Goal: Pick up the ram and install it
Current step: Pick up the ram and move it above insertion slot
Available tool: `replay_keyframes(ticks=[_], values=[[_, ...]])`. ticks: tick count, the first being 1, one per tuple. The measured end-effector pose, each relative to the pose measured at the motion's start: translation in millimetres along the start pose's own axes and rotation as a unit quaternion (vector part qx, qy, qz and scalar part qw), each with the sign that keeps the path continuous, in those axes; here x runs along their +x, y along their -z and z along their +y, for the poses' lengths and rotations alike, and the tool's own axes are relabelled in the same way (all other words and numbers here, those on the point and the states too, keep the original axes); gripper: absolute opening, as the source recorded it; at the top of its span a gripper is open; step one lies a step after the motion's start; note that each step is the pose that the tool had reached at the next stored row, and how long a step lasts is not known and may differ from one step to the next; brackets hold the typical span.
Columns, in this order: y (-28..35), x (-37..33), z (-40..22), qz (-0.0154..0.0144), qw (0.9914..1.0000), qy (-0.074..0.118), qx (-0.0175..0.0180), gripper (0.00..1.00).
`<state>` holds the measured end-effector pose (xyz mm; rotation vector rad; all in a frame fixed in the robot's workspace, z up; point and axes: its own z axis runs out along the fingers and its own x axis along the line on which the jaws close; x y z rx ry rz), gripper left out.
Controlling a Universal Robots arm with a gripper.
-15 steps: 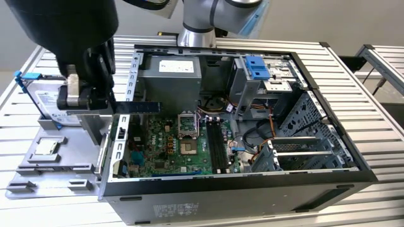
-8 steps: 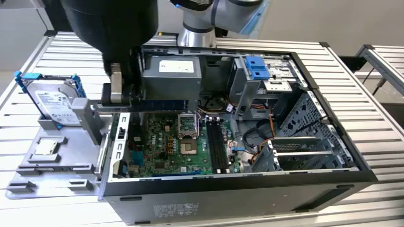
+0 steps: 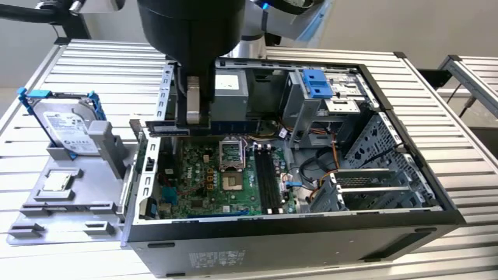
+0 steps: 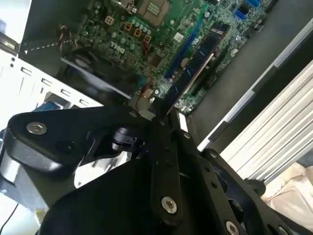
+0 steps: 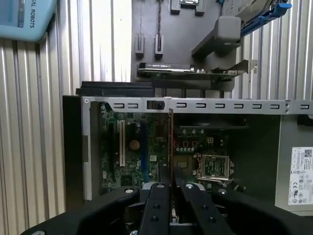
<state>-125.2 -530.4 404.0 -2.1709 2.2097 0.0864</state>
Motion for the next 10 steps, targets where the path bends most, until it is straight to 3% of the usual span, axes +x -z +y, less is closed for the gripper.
replay_keyframes(ticks=[10], values=[[0.1, -2.4, -45.4, 0.0, 1.0, 0.0, 0.0, 0.0]])
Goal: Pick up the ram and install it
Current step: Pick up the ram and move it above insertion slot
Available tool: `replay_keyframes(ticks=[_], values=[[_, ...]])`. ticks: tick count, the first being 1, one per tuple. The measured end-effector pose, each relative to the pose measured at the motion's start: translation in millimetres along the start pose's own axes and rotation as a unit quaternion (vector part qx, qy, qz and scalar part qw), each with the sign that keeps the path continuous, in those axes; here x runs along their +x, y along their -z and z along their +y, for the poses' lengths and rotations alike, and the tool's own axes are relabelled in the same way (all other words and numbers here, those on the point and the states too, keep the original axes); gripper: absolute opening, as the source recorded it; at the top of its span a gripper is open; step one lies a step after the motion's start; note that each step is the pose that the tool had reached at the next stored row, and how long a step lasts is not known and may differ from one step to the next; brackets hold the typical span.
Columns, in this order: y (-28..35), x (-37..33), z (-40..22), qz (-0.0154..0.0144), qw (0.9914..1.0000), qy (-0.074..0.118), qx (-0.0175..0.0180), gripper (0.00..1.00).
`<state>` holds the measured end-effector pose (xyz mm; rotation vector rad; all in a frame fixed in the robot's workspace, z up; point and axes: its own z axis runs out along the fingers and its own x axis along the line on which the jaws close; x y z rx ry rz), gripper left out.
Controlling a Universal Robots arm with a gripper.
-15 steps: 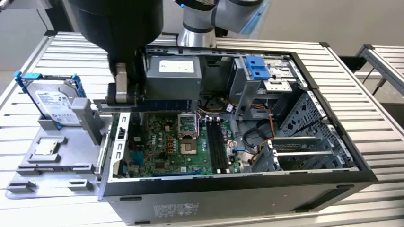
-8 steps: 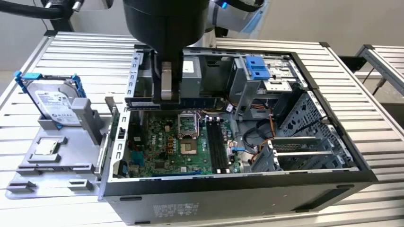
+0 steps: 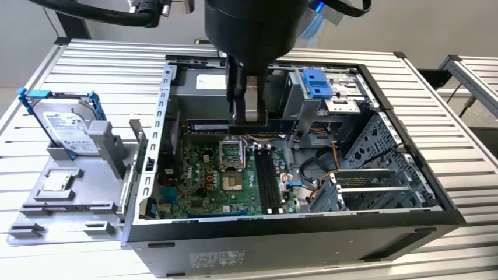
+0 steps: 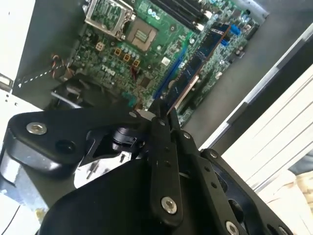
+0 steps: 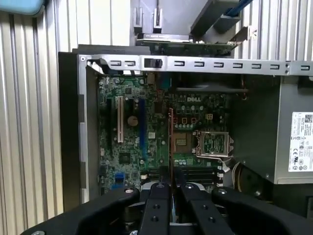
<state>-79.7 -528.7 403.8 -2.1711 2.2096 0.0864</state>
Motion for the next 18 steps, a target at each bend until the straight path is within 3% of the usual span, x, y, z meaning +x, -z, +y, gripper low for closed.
replay_keyframes(ticks=[18], values=[[0.6, -1.6, -81.7, 0.0, 1.0, 0.0, 0.0, 0.0]])
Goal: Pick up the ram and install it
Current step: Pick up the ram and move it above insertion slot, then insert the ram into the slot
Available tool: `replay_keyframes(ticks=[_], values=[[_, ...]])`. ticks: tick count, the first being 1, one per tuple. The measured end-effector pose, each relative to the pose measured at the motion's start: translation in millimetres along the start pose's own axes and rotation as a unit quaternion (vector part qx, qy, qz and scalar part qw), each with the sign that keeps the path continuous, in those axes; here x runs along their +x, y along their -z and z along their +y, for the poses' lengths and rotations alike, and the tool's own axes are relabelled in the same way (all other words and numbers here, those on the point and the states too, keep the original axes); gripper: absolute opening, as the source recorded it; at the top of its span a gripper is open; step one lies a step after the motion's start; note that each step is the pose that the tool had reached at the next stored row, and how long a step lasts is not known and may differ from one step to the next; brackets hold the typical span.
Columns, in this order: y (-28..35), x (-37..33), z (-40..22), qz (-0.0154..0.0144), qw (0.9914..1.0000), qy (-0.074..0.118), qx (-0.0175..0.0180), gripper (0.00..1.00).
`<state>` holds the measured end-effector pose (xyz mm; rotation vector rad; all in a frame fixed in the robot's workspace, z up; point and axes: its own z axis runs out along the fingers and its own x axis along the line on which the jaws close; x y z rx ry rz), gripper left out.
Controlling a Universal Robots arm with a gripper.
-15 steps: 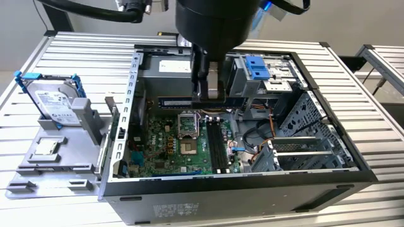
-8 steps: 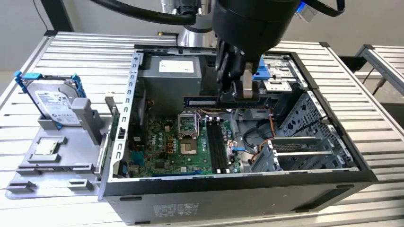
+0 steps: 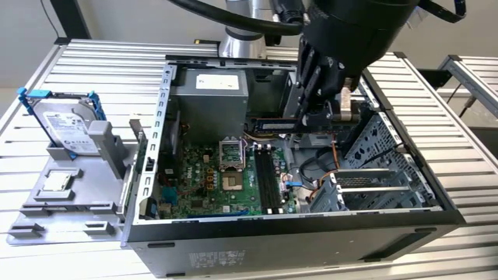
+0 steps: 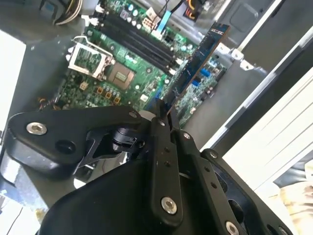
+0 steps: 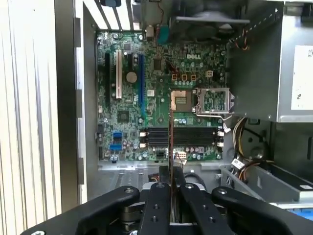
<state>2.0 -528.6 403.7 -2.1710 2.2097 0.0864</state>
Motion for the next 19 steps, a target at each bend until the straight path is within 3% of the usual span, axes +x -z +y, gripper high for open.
replay_keyframes(ticks=[3, 9, 19], values=[[0.1, -0.4, -12.8, 0.0, 1.0, 0.0, 0.0, 0.0], [-0.1, -3.4, -13.6, 0.0, 1.0, 0.0, 0.0001, 0.0], [-3.5, -48.3, -12.8, 0.0001, 1.0, 0.0, 0.0, 0.0]])
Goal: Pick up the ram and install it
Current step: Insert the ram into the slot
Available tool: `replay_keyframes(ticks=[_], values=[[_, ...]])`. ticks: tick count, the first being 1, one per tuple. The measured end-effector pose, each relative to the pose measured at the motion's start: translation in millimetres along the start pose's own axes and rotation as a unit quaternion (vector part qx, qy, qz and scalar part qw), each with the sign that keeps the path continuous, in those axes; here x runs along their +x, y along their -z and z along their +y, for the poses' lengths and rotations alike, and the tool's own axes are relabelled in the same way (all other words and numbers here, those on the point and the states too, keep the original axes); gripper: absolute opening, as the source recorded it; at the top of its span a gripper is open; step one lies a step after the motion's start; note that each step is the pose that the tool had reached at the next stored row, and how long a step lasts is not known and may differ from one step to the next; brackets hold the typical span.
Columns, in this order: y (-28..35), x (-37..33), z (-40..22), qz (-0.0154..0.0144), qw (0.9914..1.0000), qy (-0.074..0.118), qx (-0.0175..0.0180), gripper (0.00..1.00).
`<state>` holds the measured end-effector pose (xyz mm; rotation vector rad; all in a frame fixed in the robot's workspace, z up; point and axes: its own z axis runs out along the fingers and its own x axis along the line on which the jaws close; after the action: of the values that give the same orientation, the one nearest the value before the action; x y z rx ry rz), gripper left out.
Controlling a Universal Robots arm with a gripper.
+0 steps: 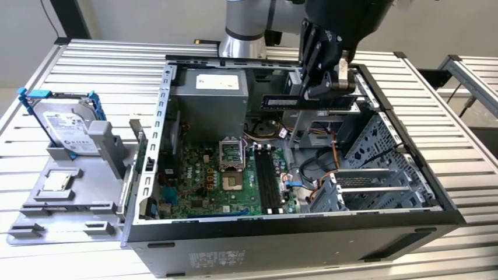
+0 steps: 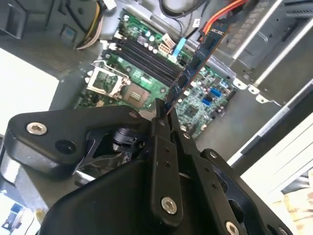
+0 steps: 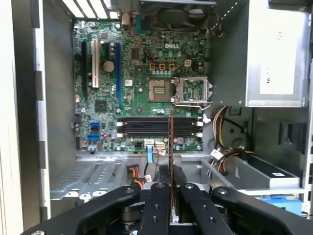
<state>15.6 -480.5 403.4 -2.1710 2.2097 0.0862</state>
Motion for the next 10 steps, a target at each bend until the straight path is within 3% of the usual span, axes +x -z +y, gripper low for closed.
replay_keyframes(ticks=[5, 10], values=[[-1.6, -21.4, 0.4, 0.0002, 1.0, 0.0, -0.0001, 0.0], [-1.7, -21.6, 0.4, 0.0002, 0.99996, 0.009, -0.0006, 0.0]])
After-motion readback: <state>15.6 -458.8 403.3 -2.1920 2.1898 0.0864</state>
